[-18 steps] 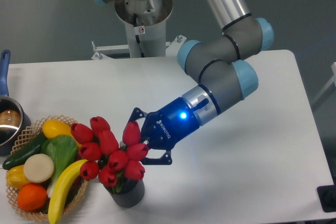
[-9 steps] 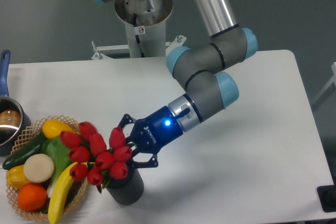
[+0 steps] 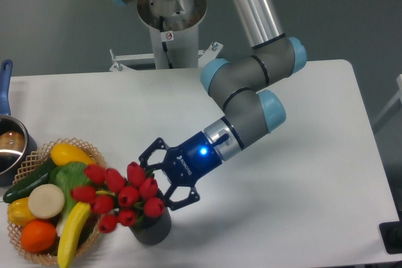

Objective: Insert the flowers into the vase
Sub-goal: 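Open the gripper to release the tulips and lift away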

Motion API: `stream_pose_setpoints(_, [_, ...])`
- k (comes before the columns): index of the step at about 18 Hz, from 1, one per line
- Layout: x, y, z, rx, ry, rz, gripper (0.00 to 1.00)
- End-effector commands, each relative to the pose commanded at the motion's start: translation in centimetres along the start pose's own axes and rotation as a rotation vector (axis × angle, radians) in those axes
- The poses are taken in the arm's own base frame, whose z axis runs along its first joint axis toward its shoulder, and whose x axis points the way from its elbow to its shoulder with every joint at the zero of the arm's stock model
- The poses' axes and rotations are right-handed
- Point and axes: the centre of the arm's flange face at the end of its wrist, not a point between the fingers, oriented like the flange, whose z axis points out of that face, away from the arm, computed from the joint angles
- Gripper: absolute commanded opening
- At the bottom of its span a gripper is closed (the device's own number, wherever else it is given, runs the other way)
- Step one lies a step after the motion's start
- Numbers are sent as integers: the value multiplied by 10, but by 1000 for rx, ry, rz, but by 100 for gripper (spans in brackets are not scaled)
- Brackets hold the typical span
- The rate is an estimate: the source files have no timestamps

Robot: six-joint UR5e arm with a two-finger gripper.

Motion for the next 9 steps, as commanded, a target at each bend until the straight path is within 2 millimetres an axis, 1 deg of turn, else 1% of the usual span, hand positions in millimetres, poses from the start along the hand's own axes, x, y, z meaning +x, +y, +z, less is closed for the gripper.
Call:
stream_pose_setpoints(1, [-3, 1, -7, -18, -22, 3, 100])
stream_pose_setpoints(2, [-1, -5, -12, -39, -42, 15, 100])
stream_pose_setpoints(3, [1, -5, -17, -57, -59, 17, 100])
stream_pose_setpoints(5, [-4, -5, -31, -81, -95, 21, 100])
stream_pose_setpoints(7, [-8, -13, -60, -80, -147, 31, 100])
stream_pose_setpoints(9, [-18, -3, -85, -154, -223, 20, 100])
